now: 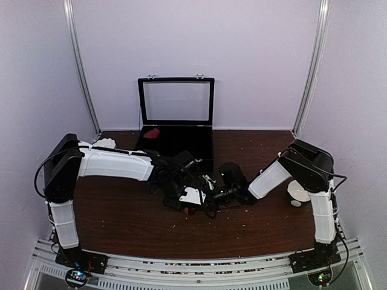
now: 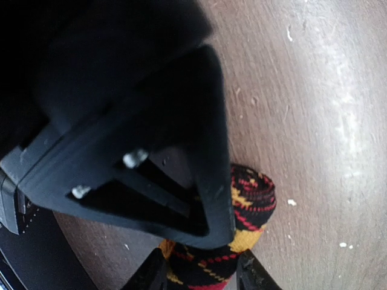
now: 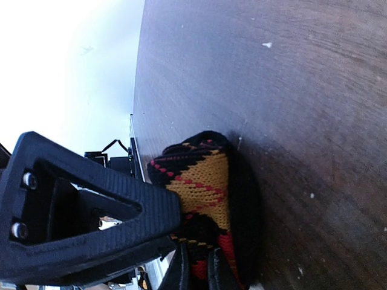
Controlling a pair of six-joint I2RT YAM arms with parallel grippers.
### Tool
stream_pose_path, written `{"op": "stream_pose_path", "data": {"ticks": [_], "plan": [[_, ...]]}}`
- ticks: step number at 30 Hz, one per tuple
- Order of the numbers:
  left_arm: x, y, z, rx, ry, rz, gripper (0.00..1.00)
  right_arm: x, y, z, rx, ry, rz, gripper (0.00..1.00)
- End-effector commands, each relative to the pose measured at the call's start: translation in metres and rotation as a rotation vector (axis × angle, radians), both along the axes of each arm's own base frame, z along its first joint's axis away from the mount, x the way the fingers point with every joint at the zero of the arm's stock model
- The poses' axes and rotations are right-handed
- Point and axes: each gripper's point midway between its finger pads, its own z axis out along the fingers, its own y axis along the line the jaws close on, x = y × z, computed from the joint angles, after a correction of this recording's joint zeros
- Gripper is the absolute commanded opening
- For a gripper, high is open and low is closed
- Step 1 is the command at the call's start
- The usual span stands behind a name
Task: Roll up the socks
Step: Pick up the sock from the center of the board.
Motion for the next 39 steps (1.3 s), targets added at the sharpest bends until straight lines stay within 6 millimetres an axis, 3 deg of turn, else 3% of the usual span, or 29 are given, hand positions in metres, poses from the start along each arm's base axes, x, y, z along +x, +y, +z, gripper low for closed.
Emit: {"op": "stream_pose_path", "data": {"ticks": [1, 13, 24, 29, 31, 36, 39], "plan": [[0.005, 0.001, -0.021, 0.040, -0.008, 0.009, 0.42, -0.011, -0.004, -0.019, -0.043, 0.087, -0.012, 0.00], [-0.007, 0.022, -0.042, 0.156, 0.031, -0.060, 0.42, -0.016, 0.005, 0.009, 0.082, 0.106, 0.016, 0.00], [-0.030, 0.041, -0.035, 0.236, 0.135, -0.114, 0.41, -0.019, -0.002, 0.004, -0.011, 0.041, 0.055, 0.00], [-0.008, 0.028, -0.031, 0.190, 0.039, -0.059, 0.41, -0.016, 0.007, 0.018, 0.073, 0.072, 0.037, 0.00], [-0.002, 0.024, -0.031, 0.176, 0.013, -0.050, 0.36, -0.016, 0.011, 0.030, 0.147, 0.104, 0.024, 0.00], [0.003, 0.032, -0.046, 0.238, -0.033, -0.053, 0.00, -0.014, 0.015, 0.073, 0.345, 0.164, 0.015, 0.00], [0.008, 0.028, -0.037, 0.210, -0.045, -0.013, 0.00, -0.016, 0.016, 0.065, 0.288, 0.137, 0.024, 0.00]]}}
